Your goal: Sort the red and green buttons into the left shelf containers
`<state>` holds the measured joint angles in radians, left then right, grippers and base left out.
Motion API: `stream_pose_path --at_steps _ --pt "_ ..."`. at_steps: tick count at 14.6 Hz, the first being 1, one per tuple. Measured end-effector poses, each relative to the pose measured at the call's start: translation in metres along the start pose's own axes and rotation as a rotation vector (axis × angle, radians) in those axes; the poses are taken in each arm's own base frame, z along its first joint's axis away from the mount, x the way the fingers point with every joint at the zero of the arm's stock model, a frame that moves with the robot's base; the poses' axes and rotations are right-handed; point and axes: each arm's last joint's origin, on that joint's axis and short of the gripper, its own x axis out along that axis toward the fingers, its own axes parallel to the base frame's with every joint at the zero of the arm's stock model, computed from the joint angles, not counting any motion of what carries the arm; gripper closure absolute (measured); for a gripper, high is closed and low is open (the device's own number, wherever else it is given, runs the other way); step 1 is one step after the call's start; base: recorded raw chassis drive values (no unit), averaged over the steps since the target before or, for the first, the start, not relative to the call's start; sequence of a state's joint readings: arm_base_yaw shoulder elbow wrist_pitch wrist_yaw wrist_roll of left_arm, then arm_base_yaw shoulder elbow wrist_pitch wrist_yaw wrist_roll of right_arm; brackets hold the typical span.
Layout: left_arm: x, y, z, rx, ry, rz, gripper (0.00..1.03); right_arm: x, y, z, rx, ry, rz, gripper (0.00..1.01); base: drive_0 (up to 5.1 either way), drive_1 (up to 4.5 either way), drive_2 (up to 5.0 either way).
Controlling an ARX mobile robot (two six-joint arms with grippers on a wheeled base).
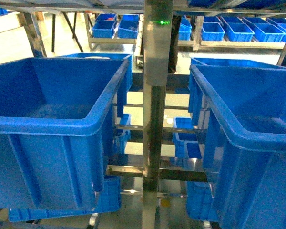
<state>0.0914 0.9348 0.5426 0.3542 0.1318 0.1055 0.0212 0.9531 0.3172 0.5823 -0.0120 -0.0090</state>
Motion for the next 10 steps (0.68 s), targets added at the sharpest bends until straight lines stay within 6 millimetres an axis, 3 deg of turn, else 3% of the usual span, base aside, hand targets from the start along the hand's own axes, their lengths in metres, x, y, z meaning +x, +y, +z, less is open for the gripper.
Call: stream_pose_path --at_steps 2,3,7,8,10 --pt "0.0 0.0 0.0 0.0 0.0 0.0 0.73 0.03 0.005 0.02 0.013 -0.014 0.016 0.75 0.0 0.0 0.0" --pt "0.0 0.0 0.0 0.0 0.0 0.0 0.73 0.049 0.007 0.02 0.049 0.051 0.038 0.75 0.0 0.0 0.0" --pt "0.0 0.0 0.0 0.0 0.0 0.0 0.73 0.145 0.009 -0.013 0.213 0.265 -0.067 0.75 0.0 0.0 0.0" --pt "0.0 0.0 0.0 0.0 0.0 0.0 0.73 0.164 0.011 -0.037 0.199 0.307 -0.127 0.72 0.0 0.0 0.0" --pt "0.0 0.0 0.0 0.0 0.0 0.0 0.73 0.154 0.013 -0.037 0.186 0.228 -0.139 0.5 0.0 0.0 0.0"
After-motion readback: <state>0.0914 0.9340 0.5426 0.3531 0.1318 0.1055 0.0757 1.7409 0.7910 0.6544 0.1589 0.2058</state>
